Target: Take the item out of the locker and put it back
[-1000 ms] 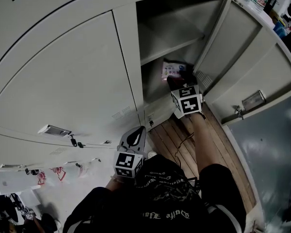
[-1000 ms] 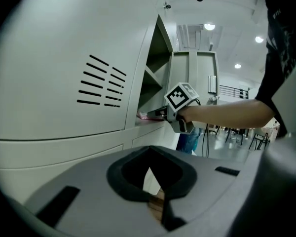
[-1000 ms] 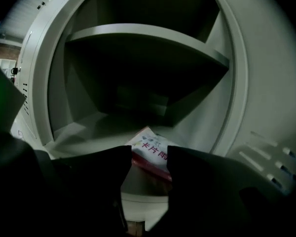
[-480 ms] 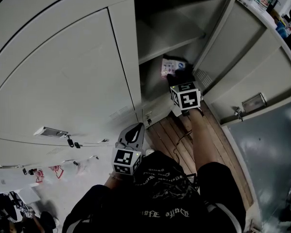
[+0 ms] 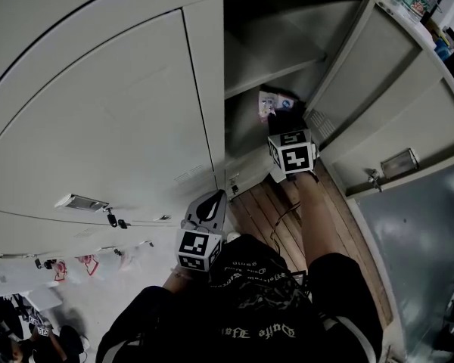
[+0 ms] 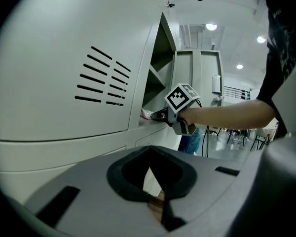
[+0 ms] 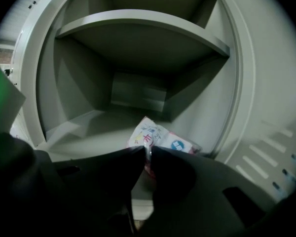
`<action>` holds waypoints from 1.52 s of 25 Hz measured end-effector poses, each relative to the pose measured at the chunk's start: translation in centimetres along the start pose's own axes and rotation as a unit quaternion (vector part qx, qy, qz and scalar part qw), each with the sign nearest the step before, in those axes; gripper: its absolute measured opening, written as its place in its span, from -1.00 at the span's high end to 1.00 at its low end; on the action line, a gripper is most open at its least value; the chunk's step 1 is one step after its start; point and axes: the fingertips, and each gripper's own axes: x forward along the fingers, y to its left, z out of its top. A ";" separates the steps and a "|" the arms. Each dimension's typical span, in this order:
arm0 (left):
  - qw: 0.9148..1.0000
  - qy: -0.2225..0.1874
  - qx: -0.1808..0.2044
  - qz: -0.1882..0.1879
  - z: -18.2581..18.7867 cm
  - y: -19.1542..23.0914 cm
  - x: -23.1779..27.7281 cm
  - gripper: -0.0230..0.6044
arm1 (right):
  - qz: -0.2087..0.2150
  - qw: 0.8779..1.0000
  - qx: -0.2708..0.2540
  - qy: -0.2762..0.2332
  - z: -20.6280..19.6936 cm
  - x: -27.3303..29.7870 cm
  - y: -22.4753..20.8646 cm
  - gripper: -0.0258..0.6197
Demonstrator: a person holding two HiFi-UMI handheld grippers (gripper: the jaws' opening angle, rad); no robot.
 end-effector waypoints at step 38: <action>0.999 -0.034 0.011 -0.032 1.4 -1.1 -2.5 0.91 | -0.058 0.993 0.048 -0.090 -2.3 -17.3 7.2 0.79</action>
